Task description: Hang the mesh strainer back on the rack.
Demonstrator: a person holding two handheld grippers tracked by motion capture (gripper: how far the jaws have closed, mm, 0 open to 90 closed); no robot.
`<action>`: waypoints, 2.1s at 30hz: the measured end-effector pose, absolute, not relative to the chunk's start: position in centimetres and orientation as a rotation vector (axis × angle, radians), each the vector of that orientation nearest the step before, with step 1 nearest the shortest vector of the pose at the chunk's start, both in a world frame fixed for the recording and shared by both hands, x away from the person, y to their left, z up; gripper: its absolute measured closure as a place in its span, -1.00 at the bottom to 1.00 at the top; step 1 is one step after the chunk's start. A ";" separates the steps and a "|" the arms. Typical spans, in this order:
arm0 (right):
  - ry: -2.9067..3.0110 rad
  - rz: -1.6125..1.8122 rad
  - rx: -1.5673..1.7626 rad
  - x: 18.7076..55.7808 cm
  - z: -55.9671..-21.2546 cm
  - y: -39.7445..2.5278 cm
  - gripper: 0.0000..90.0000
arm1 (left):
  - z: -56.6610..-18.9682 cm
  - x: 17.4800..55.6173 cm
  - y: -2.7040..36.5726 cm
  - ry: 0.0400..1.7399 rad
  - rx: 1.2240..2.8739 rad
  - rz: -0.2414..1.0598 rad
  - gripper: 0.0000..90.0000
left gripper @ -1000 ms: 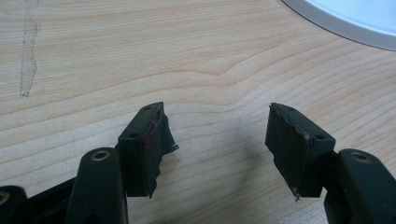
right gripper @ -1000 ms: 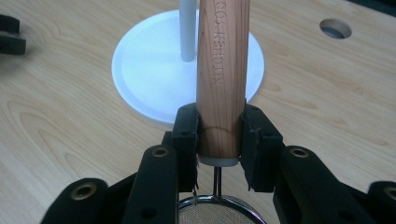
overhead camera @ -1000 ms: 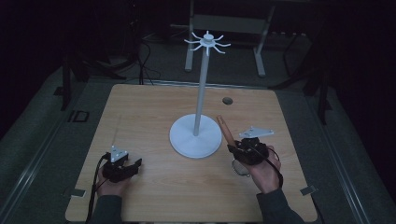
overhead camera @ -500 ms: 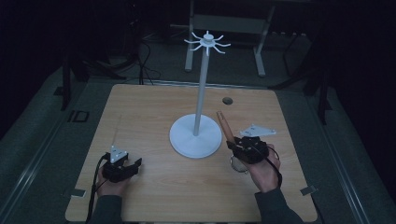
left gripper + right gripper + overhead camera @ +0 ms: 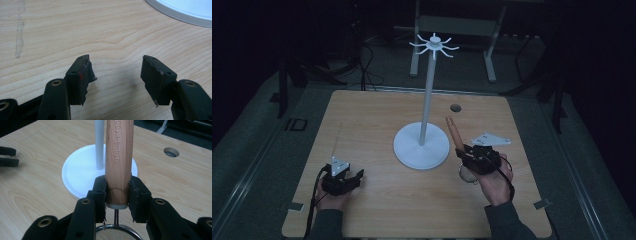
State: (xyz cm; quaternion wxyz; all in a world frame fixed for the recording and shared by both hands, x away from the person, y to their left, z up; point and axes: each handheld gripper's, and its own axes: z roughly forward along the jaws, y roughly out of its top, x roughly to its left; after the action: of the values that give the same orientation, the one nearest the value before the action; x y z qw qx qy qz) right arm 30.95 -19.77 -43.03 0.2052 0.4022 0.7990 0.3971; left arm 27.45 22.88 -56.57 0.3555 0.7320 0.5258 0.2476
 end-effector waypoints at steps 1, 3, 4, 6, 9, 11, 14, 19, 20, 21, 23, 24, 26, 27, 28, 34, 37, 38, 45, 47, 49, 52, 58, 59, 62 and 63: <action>2.223 1.110 1.123 30.9 -43.0 -19.8 0.54 | -56.6 27.5 22.9 1.358 1.891 0.639 -0.09; 2.215 1.116 1.125 30.9 -42.9 -19.9 0.54 | -56.6 27.4 22.9 1.358 1.890 0.641 -0.08; 2.211 1.118 1.122 30.9 -42.8 -19.9 0.54 | -56.6 27.5 22.9 1.358 1.890 0.641 -0.08; 2.202 1.124 1.122 30.9 -42.6 -19.9 0.54 | -56.6 27.4 22.9 1.359 1.886 0.644 -0.08; 2.193 1.135 1.117 30.9 -42.4 -19.9 0.54 | -56.6 27.4 22.8 1.361 1.880 0.644 -0.08; 2.189 1.142 1.115 30.9 -42.3 -19.9 0.54 | -56.6 27.4 22.8 1.362 1.878 0.644 -0.08; 2.179 1.154 1.110 30.9 -42.1 -19.8 0.54 | -56.6 27.4 22.9 1.360 1.881 0.643 -0.08; 2.165 1.178 1.100 30.9 -41.7 -19.8 0.54 | -56.6 27.4 22.9 1.359 1.880 0.645 -0.08; 2.161 1.182 1.095 30.9 -41.6 -19.8 0.54 | -56.6 27.4 22.9 1.359 1.880 0.645 -0.08; 2.155 1.186 1.097 30.9 -41.5 -19.8 0.54 | -56.6 27.4 22.9 1.359 1.879 0.644 -0.08; 2.146 1.194 1.095 30.9 -41.4 -19.8 0.54 | -56.6 27.4 22.9 1.359 1.878 0.645 -0.08; 2.142 1.197 1.095 30.8 -41.3 -19.8 0.54 | -56.6 27.4 22.9 1.357 1.877 0.645 -0.08; 2.139 1.201 1.092 30.9 -41.2 -19.8 0.54 | -56.5 27.4 22.9 1.356 1.873 0.648 -0.08; 2.136 1.202 1.090 30.8 -41.1 -19.8 0.54 | -56.5 27.4 22.9 1.354 1.874 0.648 -0.08; 2.133 1.205 1.088 30.8 -41.1 -19.8 0.54 | -56.5 27.3 22.9 1.354 1.872 0.650 -0.08; 2.116 1.222 1.087 30.9 -40.8 -19.8 0.54 | -56.5 27.3 23.1 1.360 1.849 0.642 -0.09; 2.109 1.232 1.088 30.9 -40.6 -19.8 0.54 | -56.5 27.3 23.2 1.363 1.835 0.646 -0.09; 2.106 1.235 1.083 30.9 -40.6 -19.8 0.54 | -56.5 27.3 23.2 1.363 1.833 0.649 -0.09; 2.091 1.262 1.080 30.9 -40.3 -19.8 0.54 | -56.5 27.3 23.4 1.371 1.815 0.647 -0.10; 2.085 1.268 1.078 31.0 -40.2 -19.8 0.54 | -56.5 27.3 23.4 1.372 1.813 0.646 -0.10; 2.078 1.276 1.081 31.0 -40.1 -19.8 0.54 | -56.5 27.3 23.5 1.371 1.812 0.646 -0.10; 2.069 1.290 1.080 31.1 -39.9 -19.9 0.54 | -56.5 27.3 23.5 1.372 1.810 0.645 -0.11; 2.054 1.318 1.086 31.2 -39.7 -20.0 0.54 | -56.5 27.3 23.5 1.372 1.810 0.643 -0.11; 2.050 1.321 1.086 31.2 -39.7 -20.0 0.54 | -56.5 27.3 23.5 1.372 1.810 0.643 -0.11; 2.038 1.332 1.088 31.2 -39.7 -20.1 0.54 | -56.5 27.3 23.5 1.372 1.810 0.643 -0.11; 2.035 1.336 1.089 31.2 -39.6 -20.1 0.54 | -56.5 27.3 23.5 1.372 1.810 0.643 -0.11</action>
State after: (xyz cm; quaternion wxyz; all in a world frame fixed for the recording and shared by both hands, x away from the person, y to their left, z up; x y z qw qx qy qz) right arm 31.20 -20.06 -39.64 0.2352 0.3969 0.7416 0.4871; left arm 27.32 23.49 -56.49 0.3809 0.7090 0.5374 0.2518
